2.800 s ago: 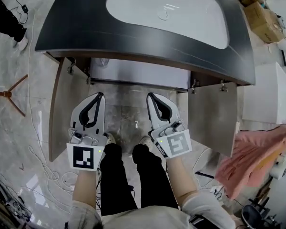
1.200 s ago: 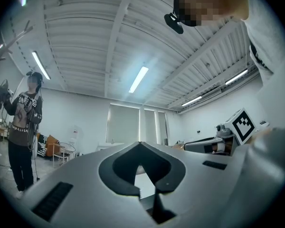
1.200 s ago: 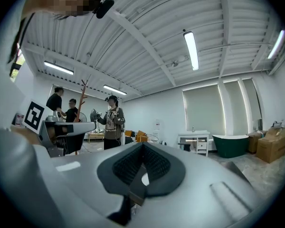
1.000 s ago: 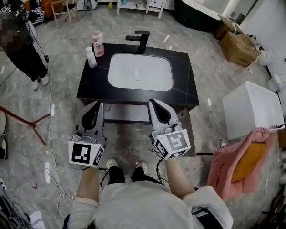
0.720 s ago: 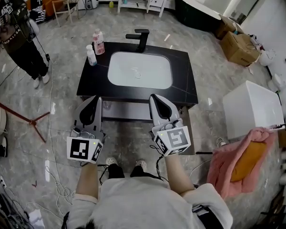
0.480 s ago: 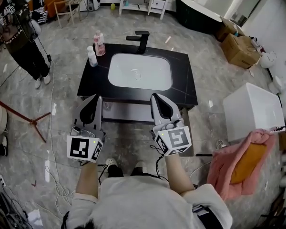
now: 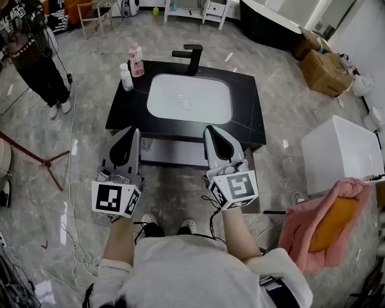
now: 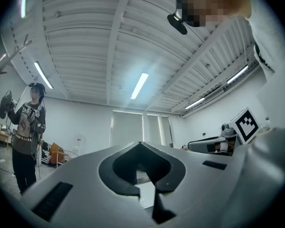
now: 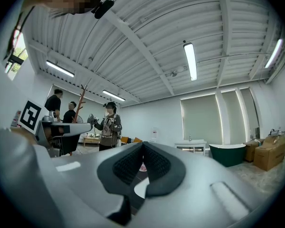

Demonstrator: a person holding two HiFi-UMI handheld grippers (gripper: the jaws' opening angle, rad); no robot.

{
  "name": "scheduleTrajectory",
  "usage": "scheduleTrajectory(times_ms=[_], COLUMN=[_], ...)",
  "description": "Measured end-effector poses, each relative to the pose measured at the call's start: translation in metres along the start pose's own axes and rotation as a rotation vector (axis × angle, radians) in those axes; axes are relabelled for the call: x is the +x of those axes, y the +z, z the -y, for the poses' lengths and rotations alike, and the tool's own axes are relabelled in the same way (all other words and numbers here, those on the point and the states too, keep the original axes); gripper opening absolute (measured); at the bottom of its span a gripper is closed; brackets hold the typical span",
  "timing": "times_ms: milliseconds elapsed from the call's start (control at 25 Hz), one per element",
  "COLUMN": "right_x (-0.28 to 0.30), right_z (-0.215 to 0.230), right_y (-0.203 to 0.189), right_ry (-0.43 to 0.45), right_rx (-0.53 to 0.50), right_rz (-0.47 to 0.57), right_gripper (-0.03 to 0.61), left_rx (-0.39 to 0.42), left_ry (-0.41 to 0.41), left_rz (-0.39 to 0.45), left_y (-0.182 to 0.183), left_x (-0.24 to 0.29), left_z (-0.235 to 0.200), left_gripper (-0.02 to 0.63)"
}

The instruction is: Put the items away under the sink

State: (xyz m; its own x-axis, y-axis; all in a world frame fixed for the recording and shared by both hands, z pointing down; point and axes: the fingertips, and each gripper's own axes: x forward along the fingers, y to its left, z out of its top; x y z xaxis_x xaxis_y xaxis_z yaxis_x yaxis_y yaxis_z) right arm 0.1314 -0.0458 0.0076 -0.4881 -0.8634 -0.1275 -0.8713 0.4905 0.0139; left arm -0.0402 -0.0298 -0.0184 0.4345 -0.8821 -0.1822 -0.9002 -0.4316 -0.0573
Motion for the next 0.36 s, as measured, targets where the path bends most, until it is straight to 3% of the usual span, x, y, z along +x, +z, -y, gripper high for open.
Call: scheduleTrajectory(times_ms=[360], right_x=[0.0015], right_z=[-0.0053], right_y=[0.0027], right_ry=[0.014], right_rx=[-0.003], right_rz=[0.006], right_gripper=[0.003], left_rx=[-0.009], left_ry=[0.0], left_rz=[0.002], left_y=[0.0013], left_x=[-0.0019], left_z=[-0.0002], left_gripper=[0.006])
